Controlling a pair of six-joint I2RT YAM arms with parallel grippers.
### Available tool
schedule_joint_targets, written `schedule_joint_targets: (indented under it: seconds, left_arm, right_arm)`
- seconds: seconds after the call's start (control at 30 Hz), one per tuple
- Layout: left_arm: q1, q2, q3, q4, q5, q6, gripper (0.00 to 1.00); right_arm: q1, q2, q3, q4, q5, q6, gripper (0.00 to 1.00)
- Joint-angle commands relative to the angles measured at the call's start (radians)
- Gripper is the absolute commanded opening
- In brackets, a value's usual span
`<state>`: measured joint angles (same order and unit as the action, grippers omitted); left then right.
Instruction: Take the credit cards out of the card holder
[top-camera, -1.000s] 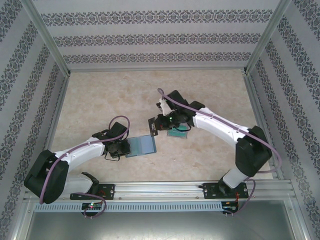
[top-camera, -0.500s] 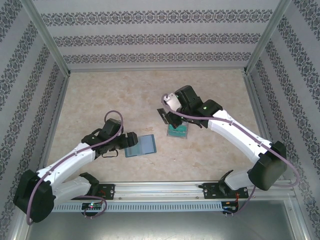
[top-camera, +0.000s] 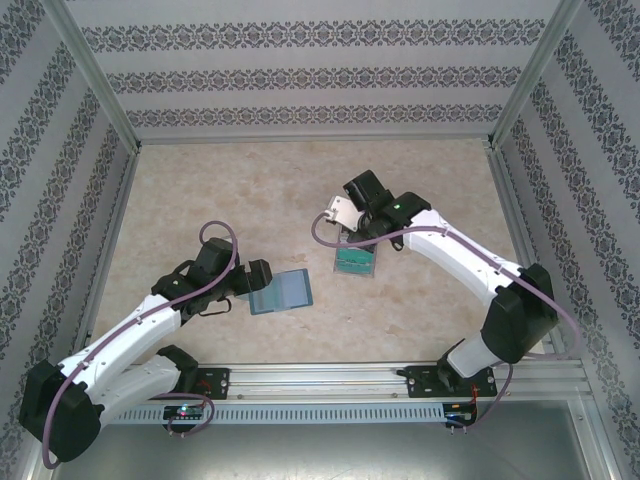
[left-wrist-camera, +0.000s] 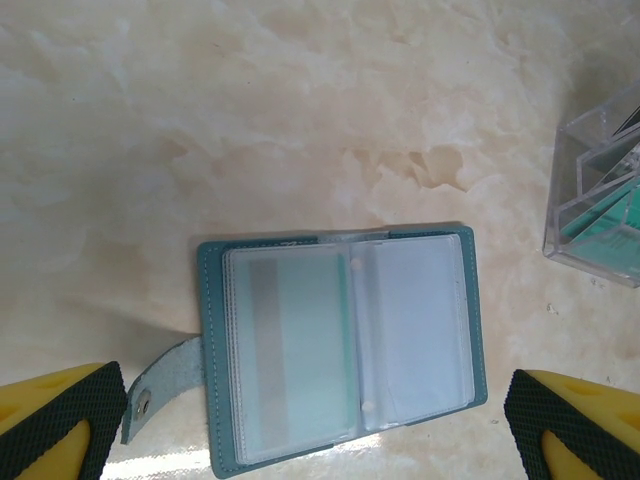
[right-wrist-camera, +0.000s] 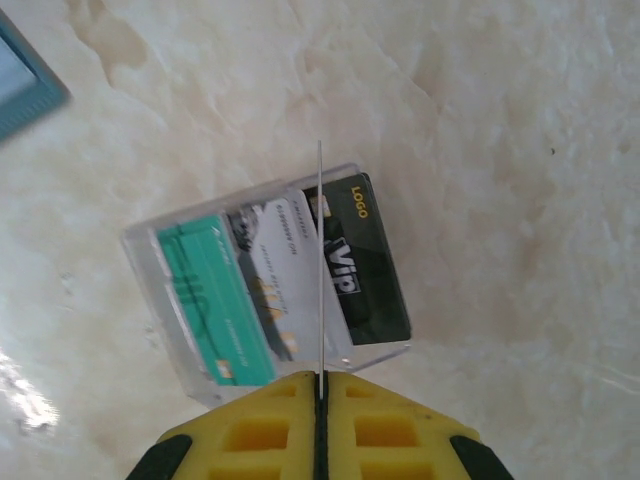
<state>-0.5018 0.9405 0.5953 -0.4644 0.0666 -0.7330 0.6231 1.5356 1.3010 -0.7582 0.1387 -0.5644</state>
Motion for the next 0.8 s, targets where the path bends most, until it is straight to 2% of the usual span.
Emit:
schedule_joint_targets:
  seconds: [0.0, 0.27, 0.77]
  left_arm:
    - [0.005, -0.009, 0.013, -0.027, -0.019, 0.019, 1.0]
    - [0.004, -0.017, 0.007, -0.054, -0.03, 0.006, 1.0]
    - [0.006, -0.023, 0.0, -0.059, -0.046, 0.006, 1.0]
  right_arm:
    - [-0.015, 0.046, 0.034, 0.002, 0.084, -0.102, 0.0]
    - [-0.035, 0.126, 0.058, 0.051, 0.136, -0.104, 0.0]
    - [-0.033, 0.189, 0.038, 0.031, 0.092, -0.126, 0.0]
